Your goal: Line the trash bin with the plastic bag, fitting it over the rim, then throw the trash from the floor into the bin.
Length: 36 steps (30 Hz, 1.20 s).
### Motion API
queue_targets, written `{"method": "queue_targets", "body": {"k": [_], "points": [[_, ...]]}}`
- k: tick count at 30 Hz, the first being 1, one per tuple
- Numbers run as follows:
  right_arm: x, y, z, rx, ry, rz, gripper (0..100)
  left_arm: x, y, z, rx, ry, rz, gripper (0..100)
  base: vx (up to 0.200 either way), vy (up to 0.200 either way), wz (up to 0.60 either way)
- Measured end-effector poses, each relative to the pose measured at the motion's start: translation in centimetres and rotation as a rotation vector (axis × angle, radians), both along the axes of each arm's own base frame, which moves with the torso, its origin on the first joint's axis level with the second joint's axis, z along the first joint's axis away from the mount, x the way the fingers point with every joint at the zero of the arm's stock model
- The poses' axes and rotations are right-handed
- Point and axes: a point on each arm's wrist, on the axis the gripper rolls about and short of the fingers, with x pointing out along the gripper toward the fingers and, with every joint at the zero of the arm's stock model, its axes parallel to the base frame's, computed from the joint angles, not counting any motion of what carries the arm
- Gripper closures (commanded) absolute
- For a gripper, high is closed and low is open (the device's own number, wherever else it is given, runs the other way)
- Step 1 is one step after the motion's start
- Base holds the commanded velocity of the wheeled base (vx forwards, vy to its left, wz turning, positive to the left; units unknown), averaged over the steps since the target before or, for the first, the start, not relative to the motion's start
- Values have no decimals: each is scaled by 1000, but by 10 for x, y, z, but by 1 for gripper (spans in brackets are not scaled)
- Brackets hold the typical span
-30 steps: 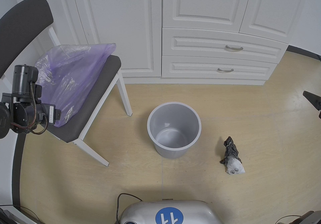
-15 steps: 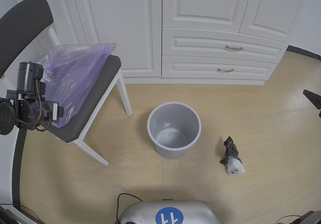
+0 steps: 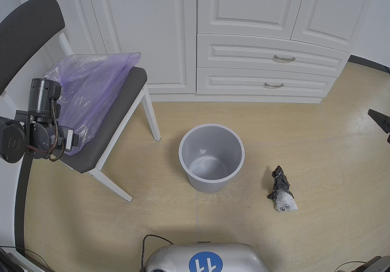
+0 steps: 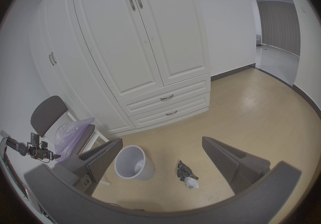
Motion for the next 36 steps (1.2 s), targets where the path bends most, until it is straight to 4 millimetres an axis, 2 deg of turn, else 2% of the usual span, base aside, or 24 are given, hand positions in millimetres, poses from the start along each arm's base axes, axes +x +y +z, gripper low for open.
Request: {"method": "queue_targets", "body": {"k": [8, 16, 23, 36], "points": [[0, 1, -4, -2, 12, 22, 0, 3, 0, -1, 30, 5, 5, 0, 0, 0, 0], [0, 1, -6, -3, 19, 29, 0, 15, -2, 2, 97, -109, 70, 0, 0, 0, 0], [0, 1, -6, -3, 17, 30, 0, 12, -8, 1, 105, -113, 52, 0, 0, 0, 0], [0, 1, -6, -3, 17, 36, 0, 20, -1, -15, 126, -58, 84, 0, 0, 0, 0]]}}
